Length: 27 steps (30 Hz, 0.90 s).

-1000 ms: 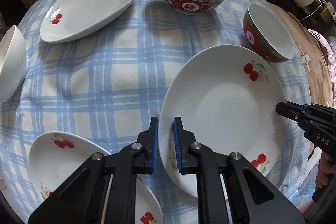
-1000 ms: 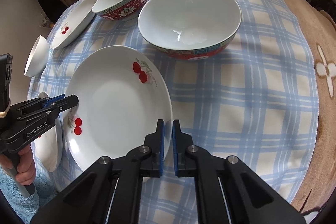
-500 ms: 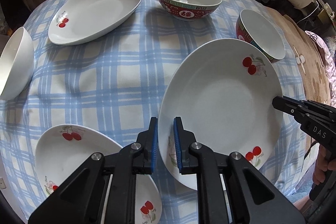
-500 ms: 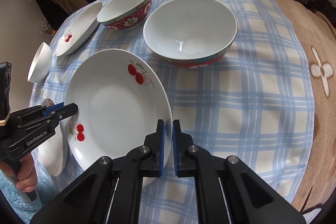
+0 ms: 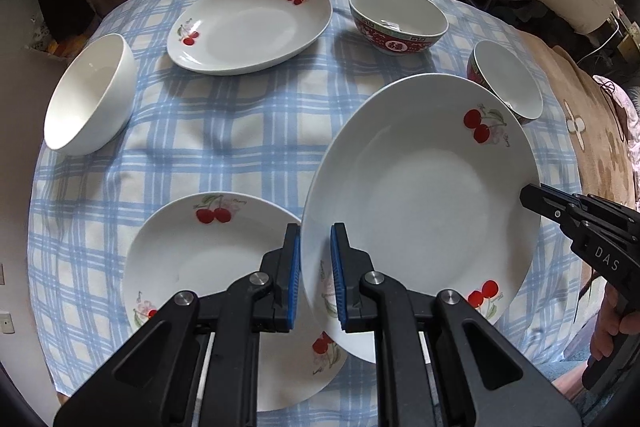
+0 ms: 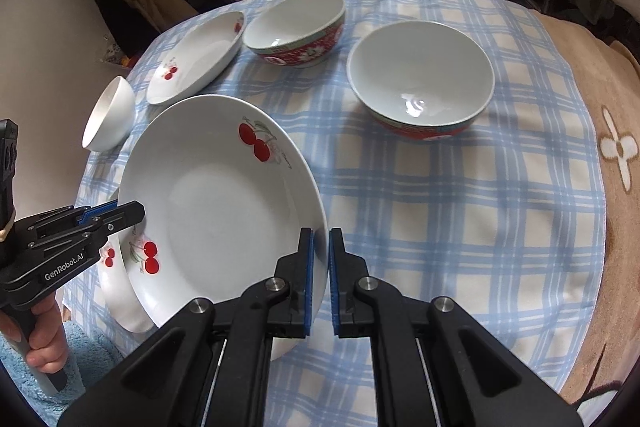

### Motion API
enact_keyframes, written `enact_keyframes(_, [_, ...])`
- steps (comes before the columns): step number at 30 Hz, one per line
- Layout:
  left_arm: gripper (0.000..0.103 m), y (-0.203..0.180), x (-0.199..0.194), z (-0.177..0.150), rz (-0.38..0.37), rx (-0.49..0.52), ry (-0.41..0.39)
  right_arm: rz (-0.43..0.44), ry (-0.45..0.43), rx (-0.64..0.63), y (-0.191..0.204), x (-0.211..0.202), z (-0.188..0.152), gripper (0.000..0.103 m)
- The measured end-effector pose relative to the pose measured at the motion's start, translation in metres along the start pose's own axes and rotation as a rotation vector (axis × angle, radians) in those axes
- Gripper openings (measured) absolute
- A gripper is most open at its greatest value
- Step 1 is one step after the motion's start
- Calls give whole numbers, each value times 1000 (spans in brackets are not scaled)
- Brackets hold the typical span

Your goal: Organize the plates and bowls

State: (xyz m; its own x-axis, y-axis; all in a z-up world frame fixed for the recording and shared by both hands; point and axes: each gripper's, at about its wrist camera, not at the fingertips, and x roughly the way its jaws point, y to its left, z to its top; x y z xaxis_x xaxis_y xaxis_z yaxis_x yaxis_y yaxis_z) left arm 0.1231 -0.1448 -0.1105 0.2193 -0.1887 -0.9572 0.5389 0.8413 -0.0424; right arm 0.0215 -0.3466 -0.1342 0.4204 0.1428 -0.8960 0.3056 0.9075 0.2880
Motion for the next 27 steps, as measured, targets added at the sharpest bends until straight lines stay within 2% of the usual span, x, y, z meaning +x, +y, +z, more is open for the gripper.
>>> enact_keyframes(6, [14,16,-22,-17,45,4,-11,38,-20,-35,27,-8,-2,8])
enact_keyframes(12, [14,44,-40,-32,84,-43,-10,58,-34,-86,61,-6,-2,8])
enact_keyframes(23, [15,90,-41,-51,131,-133,3,87,-31,-141,108,9,-10,8])
enact_keyframes(27, [15,105,-37,-55,123,-168,11,90,-25,-147,120,18,-11,8])
